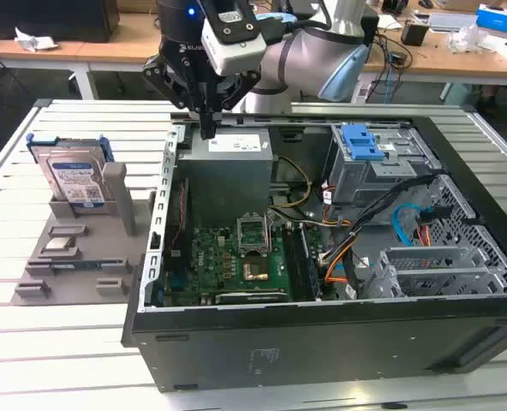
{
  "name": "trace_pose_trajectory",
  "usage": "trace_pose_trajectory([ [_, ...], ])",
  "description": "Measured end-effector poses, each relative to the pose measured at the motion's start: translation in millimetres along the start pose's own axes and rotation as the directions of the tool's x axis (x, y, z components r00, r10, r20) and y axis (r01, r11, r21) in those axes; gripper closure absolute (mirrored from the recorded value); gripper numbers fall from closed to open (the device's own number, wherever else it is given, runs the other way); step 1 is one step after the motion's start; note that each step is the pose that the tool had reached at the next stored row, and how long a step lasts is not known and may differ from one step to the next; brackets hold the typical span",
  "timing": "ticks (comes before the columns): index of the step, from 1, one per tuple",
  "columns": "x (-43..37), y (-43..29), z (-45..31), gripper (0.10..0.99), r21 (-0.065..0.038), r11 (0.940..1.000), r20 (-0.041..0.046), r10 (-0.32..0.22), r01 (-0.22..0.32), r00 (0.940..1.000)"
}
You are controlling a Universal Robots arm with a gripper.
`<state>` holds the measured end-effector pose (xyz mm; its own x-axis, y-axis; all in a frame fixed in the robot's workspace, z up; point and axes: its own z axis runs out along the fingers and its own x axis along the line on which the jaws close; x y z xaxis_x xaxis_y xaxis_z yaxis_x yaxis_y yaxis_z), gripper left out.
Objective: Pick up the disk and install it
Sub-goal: 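Reach for the disk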
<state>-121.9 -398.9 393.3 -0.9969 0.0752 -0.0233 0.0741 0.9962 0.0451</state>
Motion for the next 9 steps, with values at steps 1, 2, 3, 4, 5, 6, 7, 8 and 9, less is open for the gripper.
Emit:
trace_pose_trajectory([
  [1, 2.5, -0.2, -0.1, 0.98, 0.0, 1.0, 0.0, 0.0, 0.0, 1.0],
  [2, 6.5, -0.5, -0.2, 0.98, 0.0, 1.0, 0.0, 0.0, 0.0, 1.0],
  [3, 9.9, -0.7, -0.3, 0.98, 0.0, 1.0, 0.0, 0.0, 0.0, 1.0],
  [4, 12.3, -0.9, -0.4, 0.98, 0.0, 1.0, 0.0, 0.0, 0.0, 1.0],
  [5, 14.1, -1.0, -0.4, 0.98, 0.0, 1.0, 0.0, 0.0, 0.0, 1.0],
  [6, 15.6, -1.2, -0.4, 0.98, 0.0, 1.0, 0.0, 0.0, 0.0, 1.0],
  [7, 17.6, -1.3, -0.5, 0.98, 0.0, 1.0, 0.0, 0.0, 0.0, 1.0],
  [8, 19.6, -1.5, -0.5, 0.98, 0.0, 1.0, 0.0, 0.0, 0.0, 1.0],
  [9, 22.3, -1.6, -0.6, 0.98, 0.0, 1.0, 0.0, 0.0, 0.0, 1.0],
])
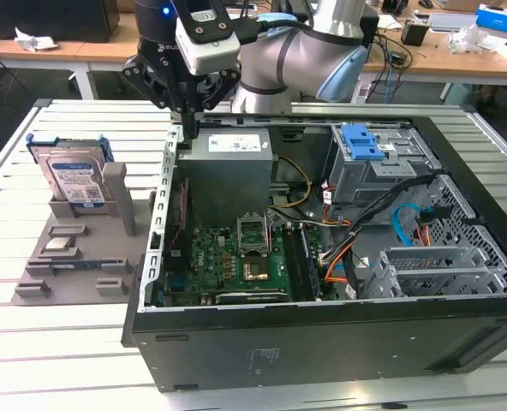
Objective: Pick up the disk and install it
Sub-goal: 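Reach for the disk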
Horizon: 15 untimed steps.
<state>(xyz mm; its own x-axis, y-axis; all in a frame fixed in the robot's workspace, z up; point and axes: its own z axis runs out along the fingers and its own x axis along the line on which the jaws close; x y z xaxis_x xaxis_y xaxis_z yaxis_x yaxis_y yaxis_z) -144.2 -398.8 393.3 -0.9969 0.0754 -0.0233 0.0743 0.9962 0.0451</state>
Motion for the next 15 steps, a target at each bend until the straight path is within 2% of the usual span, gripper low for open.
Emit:
trace_pose_trajectory([
  [3, 6.2, -0.5, -0.2, 0.98, 0.0, 1.0, 0.0, 0.0, 0.0, 1.0],
  [10, 26.9, -2.0, -0.7, 0.98, 0.0, 1.0, 0.0, 0.0, 0.0, 1.0],
  [12, 39.6, -3.0, -1.0, 0.98, 0.0, 1.0, 0.0, 0.0, 0.0, 1.0],
  [15, 52.3, -3.9, -1.4, 0.98, 0.0, 1.0, 0.0, 0.0, 0.0, 1.0],
])
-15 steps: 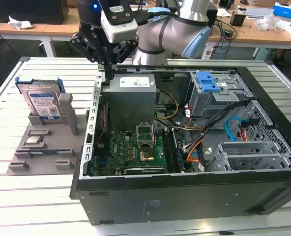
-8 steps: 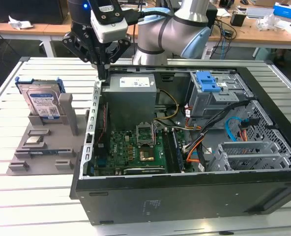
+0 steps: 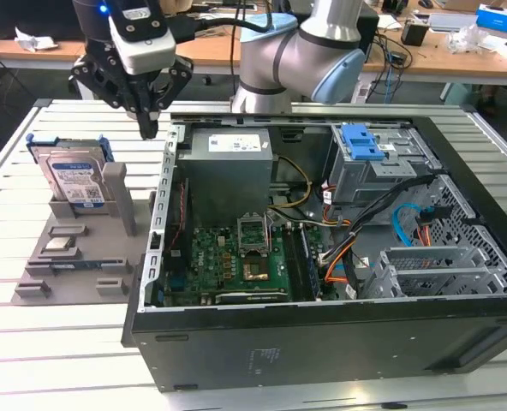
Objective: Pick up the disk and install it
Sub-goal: 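Reach for the disk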
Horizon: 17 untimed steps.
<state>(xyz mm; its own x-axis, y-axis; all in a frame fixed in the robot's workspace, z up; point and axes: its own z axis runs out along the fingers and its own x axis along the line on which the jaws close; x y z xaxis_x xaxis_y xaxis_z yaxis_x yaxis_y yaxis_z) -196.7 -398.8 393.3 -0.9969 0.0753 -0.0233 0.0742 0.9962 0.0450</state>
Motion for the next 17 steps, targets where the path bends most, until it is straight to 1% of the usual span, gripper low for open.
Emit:
trace_pose_trajectory([
  [2, 4.8, -0.4, -0.1, 0.98, 0.0, 1.0, 0.0001, 0.0, 0.0, 1.0],
  [4, 12.7, -1.0, -0.3, 0.98, 0.0, 1.0, 0.0, 0.0, 0.0, 1.0],
  [12, 28.7, -2.2, -0.8, 0.98, 0.0, 1.0, -0.0001, 0.0, 0.0, 1.0],
  [14, 36.0, -2.7, -0.9, 0.98, 0.0, 1.0, 0.0001, 0.0, 0.0, 1.0],
  [17, 42.3, -3.1, -1.1, 0.98, 0.0, 1.0, 0.0, 0.0, 0.0, 1.0],
])
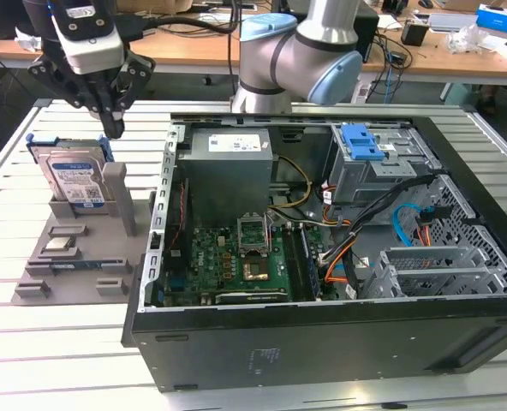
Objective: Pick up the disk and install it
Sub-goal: 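Reach for the disk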
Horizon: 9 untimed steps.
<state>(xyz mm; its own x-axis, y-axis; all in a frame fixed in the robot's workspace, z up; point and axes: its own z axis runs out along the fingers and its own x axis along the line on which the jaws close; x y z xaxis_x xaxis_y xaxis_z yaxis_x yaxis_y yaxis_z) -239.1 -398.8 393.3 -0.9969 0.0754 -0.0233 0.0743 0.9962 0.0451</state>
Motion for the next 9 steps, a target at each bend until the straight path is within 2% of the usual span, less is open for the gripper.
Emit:
trace_pose_trajectory([
  [5, 9.9, -0.8, -0.3, 0.98, 0.0, 1.0, 0.0, 0.0, 0.0, 1.0],
  [9, 22.9, -1.7, -0.6, 0.98, 0.0, 1.0, 0.0, 0.0, 0.0, 1.0],
])
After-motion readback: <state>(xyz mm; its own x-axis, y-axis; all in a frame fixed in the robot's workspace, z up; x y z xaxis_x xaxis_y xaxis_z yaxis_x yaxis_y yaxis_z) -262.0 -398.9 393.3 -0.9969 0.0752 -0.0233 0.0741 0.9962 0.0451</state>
